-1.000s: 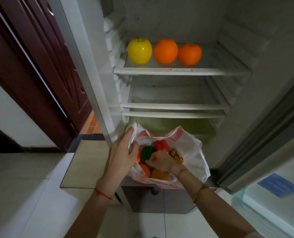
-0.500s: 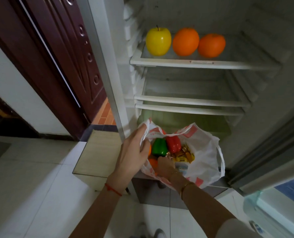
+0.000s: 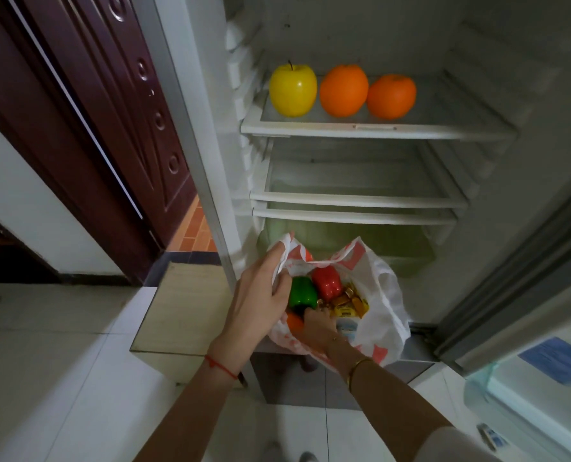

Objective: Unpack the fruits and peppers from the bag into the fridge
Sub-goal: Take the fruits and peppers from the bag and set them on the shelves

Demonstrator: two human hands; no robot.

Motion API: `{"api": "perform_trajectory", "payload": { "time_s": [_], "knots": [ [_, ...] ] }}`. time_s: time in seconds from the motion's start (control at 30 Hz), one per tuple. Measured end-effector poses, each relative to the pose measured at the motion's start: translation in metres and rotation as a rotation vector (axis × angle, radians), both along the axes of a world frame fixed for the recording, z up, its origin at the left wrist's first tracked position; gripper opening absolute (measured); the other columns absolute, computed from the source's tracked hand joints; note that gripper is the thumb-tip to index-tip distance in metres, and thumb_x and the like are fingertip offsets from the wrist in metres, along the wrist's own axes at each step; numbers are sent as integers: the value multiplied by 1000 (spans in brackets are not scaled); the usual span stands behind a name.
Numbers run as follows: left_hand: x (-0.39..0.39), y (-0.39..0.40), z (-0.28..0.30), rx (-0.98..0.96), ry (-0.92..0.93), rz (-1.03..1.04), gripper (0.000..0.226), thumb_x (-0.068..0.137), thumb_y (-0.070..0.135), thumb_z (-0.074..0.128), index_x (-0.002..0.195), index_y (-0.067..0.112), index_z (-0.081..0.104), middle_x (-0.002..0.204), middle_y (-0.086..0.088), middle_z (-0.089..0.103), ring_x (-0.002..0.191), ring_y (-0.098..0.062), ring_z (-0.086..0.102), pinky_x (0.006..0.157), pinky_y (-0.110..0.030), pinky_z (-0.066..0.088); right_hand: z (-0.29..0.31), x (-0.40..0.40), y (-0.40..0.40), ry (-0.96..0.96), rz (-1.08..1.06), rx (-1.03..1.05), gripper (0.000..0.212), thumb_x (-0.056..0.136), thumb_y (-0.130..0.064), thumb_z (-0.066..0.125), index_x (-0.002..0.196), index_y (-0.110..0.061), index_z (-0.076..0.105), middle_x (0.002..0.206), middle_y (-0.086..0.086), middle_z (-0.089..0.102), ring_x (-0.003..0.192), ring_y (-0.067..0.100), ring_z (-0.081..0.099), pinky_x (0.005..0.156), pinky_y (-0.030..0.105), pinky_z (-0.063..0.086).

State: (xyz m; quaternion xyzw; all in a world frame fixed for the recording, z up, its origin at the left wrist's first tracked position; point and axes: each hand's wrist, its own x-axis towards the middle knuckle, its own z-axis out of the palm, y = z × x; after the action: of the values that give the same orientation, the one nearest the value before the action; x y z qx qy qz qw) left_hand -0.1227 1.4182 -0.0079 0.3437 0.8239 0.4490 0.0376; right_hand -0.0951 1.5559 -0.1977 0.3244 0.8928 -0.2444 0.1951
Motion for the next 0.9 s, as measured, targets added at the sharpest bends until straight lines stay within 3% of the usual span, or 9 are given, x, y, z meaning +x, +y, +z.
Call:
{"api": "perform_trajectory", "payload": {
  "time_s": [0.2, 0.33, 0.47, 0.6, 0.73, 0.83, 0.9],
  "knots": [
    [-2, -4, 0, -16, -19, 7, 48, 99, 15, 49, 146, 23, 40, 78, 9, 50, 54, 1, 48, 54, -10, 44, 0, 1, -1, 31, -77, -51, 49, 94, -50, 49, 131, -18, 48, 137, 9, 49, 133, 30, 41, 114, 43, 31],
    [-3, -5, 1, -5, -51, -27, 51, 99, 15, 48, 147, 28, 37, 69, 15, 44, 55, -3, 56, 61, -18, 52, 2, 1, 4, 130, -156, -226, 39, 81, -50, 63, 107, -22, 60, 110, 7, 65, 96, 19, 60, 87, 34, 53],
    [-8, 0, 1, -13, -42, -15, 52, 99, 15, 48, 147, 30, 37, 70, 8, 54, 53, -3, 57, 53, -16, 49, 0, 8, 32, 143, -142, -322, 63, 66, -57, 78, 115, -26, 54, 116, 6, 61, 101, 15, 58, 87, 33, 49],
    [-8, 10, 7, -3, -53, -52, 50, 99, 12, 48, 147, 25, 38, 70, 11, 47, 54, 4, 54, 49, -11, 41, 60, 15, 51, 310, -102, -388, 79, 58, -45, 83, 126, -28, 46, 115, -4, 60, 107, 17, 59, 86, 30, 52],
    [-12, 22, 8, -4, -69, -98, 51, 100, 14, 47, 148, 29, 35, 83, 2, 57, 55, 2, 56, 48, -10, 45, 122, 27, 64, 529, -24, -381, 66, 72, -33, 84, 126, -28, 46, 112, -13, 52, 107, 11, 55, 77, 15, 44],
    [-16, 31, 5, 28, -128, -127, 57, 100, 16, 47, 149, 39, 29, 84, -4, 59, 52, -8, 60, 47, -20, 53, 164, 40, 75, 693, -11, -424, 66, 76, -32, 82, 131, -33, 45, 121, -13, 49, 109, 11, 54, 82, 21, 50],
    [-18, 35, 5, 32, -134, -132, 57, 100, 14, 48, 148, 38, 31, 85, 1, 59, 54, -5, 60, 47, -17, 51, 191, 46, 81, 834, -27, -484, 66, 77, -21, 81, 132, -31, 47, 128, -8, 49, 112, 16, 55, 82, 28, 56]
  ]
}}
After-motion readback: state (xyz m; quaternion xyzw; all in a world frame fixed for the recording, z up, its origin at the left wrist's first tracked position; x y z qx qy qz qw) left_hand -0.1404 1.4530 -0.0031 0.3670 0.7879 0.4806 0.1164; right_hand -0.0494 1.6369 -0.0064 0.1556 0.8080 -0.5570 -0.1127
